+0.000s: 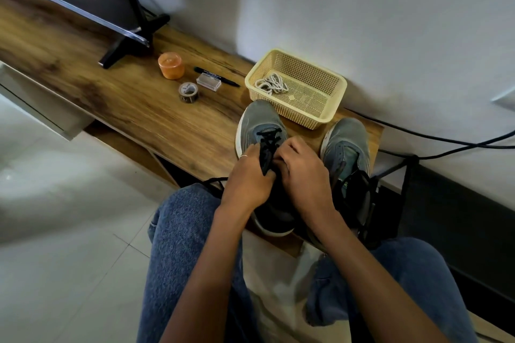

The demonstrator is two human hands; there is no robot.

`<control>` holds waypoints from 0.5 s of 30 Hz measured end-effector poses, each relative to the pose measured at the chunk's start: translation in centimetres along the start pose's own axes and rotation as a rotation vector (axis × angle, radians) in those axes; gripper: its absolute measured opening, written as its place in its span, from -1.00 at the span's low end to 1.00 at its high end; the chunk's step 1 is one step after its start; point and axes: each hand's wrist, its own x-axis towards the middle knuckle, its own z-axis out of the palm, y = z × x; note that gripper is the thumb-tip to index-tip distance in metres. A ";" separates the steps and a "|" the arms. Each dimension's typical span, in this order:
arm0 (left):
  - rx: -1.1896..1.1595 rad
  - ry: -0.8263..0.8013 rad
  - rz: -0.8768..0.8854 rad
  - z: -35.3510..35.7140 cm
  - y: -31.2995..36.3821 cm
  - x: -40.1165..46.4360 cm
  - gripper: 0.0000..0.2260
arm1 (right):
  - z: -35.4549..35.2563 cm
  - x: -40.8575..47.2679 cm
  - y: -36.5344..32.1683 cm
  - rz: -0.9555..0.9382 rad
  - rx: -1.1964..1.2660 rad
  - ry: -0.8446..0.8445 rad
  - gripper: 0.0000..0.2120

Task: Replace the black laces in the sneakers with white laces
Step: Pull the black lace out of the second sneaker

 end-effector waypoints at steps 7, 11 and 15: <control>-0.023 -0.008 -0.022 0.0 0.2 -0.2 -0.59 | 0.2 -0.5 -0.2 0.230 0.241 0.181 -0.95; -0.005 -0.023 -0.035 0.0 0.2 -0.2 -0.54 | 0.4 -0.1 0.3 0.546 0.444 0.281 -0.90; -0.015 -0.021 -0.052 0.0 0.0 0.0 -0.57 | 0.2 0.2 0.1 0.663 0.499 0.255 -0.94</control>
